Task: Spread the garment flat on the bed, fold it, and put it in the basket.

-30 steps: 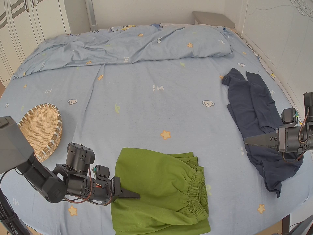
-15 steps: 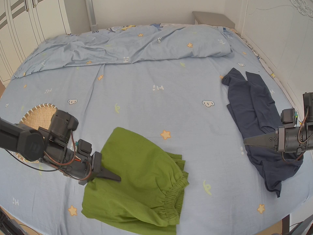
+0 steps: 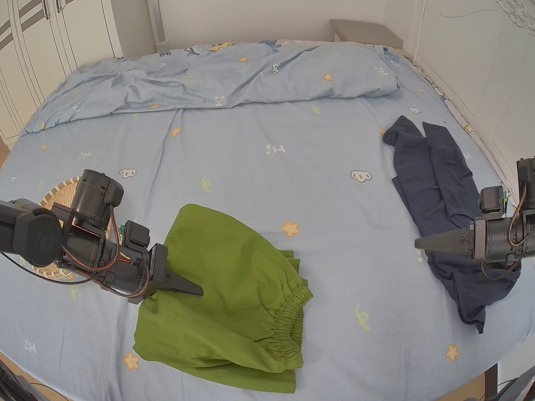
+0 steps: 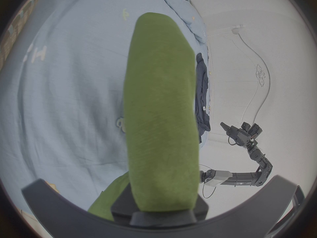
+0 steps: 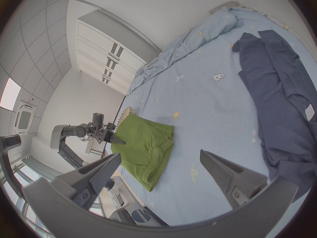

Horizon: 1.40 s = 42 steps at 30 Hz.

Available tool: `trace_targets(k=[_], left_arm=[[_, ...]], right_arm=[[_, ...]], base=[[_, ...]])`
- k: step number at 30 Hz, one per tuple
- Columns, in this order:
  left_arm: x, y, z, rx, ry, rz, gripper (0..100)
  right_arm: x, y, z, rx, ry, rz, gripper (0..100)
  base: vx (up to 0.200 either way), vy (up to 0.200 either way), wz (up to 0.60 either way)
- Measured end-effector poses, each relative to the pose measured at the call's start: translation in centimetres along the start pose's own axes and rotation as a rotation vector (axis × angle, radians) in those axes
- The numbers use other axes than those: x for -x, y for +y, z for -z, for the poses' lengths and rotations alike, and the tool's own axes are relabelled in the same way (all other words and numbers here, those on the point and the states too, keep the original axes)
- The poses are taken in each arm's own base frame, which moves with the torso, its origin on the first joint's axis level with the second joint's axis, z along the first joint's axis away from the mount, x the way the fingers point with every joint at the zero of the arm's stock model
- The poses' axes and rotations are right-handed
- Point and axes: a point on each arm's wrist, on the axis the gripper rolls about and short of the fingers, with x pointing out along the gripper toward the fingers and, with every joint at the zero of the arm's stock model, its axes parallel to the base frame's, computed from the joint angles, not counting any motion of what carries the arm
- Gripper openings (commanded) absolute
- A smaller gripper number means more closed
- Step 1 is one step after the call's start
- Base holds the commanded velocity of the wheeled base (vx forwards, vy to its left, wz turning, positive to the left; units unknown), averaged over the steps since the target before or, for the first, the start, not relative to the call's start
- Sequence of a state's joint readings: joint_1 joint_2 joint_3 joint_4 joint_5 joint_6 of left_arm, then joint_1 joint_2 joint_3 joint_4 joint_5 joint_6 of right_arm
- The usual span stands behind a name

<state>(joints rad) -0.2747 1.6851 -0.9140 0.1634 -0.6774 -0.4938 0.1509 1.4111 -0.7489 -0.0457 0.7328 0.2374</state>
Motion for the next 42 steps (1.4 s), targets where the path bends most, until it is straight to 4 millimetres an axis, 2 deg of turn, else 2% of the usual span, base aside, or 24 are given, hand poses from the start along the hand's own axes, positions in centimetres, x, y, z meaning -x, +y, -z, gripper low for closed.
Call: trace_targets(k=[15, 24, 36, 42], left_arm=[[0.0, -0.1, 0.2, -0.007, 0.003, 0.000, 0], [-0.3, -0.4, 0.6, -0.064, 0.018, -0.009, 0], [1.2, -3.0, 0.7, -0.162, -0.027, 0.028, 0], [2.9, -4.7, -0.2, -0.260, -0.027, 0.014, 0]], right_arm=[[-0.1, 0.1, 0.1, 0.000, 0.006, -0.004, 100], [-0.2, 0.2, 0.2, 0.004, 0.007, -0.001, 100], [-0.3, 0.3, 0.3, 0.008, 0.011, 0.000, 100], [-0.4, 0.5, 0.5, 0.012, 0.018, 0.005, 100]], base=[[0.000, 0.200, 0.00], [0.000, 0.000, 0.00], [0.000, 0.000, 0.00], [0.000, 0.000, 0.00]])
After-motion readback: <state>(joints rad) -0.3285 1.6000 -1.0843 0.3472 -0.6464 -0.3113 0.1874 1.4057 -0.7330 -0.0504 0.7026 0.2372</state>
